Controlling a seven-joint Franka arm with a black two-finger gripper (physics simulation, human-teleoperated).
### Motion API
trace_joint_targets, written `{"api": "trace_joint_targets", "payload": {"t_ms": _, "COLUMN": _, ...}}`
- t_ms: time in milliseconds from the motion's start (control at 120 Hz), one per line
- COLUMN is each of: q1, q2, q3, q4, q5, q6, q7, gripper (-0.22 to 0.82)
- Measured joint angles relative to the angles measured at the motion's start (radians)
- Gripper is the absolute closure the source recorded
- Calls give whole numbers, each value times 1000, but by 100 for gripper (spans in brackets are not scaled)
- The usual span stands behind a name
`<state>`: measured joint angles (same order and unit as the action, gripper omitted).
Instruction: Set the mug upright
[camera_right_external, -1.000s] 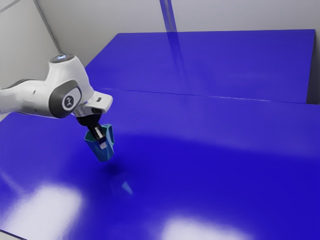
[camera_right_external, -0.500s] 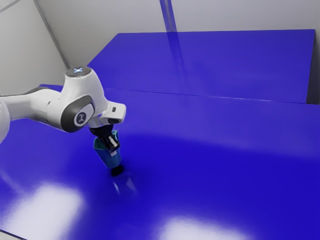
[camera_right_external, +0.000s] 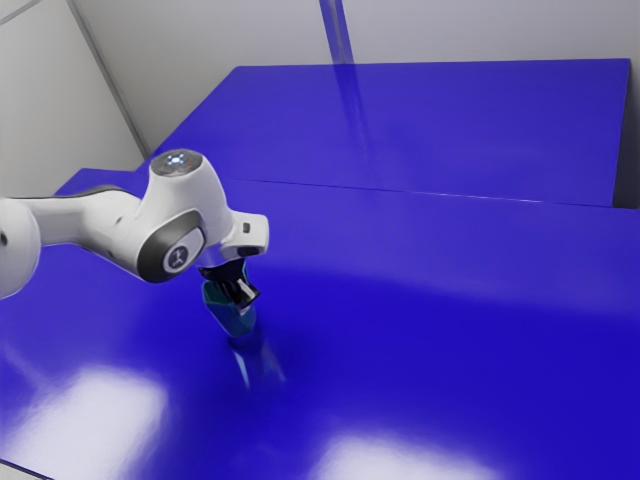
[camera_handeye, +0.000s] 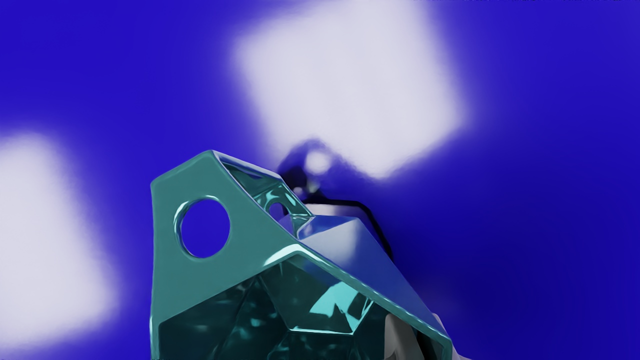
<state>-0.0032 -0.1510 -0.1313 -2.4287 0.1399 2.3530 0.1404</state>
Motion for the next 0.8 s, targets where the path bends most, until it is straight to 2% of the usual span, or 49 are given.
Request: {"api": "trace_joint_targets", "payload": {"t_ms": 800, "q1": -9, "q2": 62, "q3": -1, "q4": 0, "q5": 8, "q6": 23, "q7": -126, "gripper": 78}}
